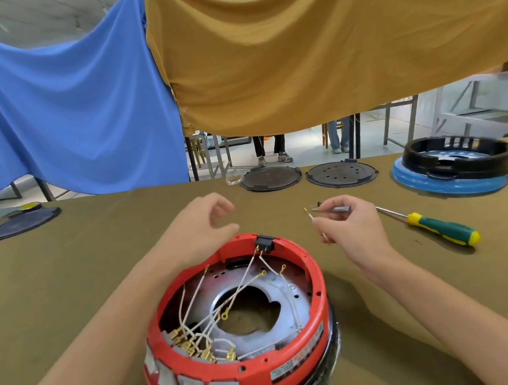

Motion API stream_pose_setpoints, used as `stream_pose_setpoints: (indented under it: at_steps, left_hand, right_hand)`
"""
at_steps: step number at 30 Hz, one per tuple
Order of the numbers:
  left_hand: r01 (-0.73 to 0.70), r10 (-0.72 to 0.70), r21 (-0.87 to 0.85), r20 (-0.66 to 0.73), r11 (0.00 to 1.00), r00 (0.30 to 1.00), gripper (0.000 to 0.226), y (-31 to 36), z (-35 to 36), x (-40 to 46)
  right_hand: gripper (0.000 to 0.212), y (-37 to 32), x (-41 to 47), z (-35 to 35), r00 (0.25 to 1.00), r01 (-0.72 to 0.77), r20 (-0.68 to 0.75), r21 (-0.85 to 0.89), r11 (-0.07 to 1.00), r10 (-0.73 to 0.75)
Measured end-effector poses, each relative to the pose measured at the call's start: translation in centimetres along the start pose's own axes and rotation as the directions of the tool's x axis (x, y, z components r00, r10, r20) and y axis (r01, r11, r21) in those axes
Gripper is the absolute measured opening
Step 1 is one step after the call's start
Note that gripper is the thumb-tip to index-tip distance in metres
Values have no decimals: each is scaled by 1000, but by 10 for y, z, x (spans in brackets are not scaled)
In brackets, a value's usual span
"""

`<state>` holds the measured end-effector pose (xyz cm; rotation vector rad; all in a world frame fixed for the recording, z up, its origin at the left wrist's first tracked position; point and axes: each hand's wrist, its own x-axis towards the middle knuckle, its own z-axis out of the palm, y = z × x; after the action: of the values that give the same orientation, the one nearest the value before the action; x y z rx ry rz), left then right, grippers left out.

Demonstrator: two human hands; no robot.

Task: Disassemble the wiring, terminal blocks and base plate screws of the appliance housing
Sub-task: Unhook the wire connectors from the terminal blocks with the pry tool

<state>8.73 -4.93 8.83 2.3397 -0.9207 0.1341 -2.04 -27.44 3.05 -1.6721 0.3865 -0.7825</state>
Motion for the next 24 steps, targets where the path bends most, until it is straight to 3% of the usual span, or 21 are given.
stream_pose_setpoints:
  at_steps: [3, 7, 9, 12, 16, 20, 24]
  left_hand:
    - [62, -70, 41, 240, 997, 968, 22, -19, -3, -6]
    - [39, -44, 42, 144, 998, 989, 28, -30, -2, -10]
    - [31, -30, -5, 142, 1000, 989, 25, -35, -2, -13]
    - [14, -3, -61, 179, 998, 984, 22, -40, -3, -18]
    - [-25, 30, -30, 172, 999, 985, 24, -41, 0, -18]
    - [-60, 67, -44, 184, 997, 981, 24, -39, 1, -13]
    - [-109, 116, -50, 198, 993, 973, 19, -34, 1, -9]
  right_hand:
    - [16, 14, 8, -5, 999, -35, 10, -276, 961, 39]
    - [11, 22, 15, -10, 999, -38, -19, -498, 866, 33]
    - [12, 22, 18, -13, 999, -24, -40, -406, 913, 8]
    - [17, 13, 16, -12, 999, -10, -38, -123, 992, 6]
    - [14, -1, 4, -5, 994, 1, 105, 192, 981, -22]
    - [9, -12, -11, 5, 962, 54, 239, 295, 954, -128]
    - [13, -14, -24, 16, 941, 167, 244, 272, 948, -236]
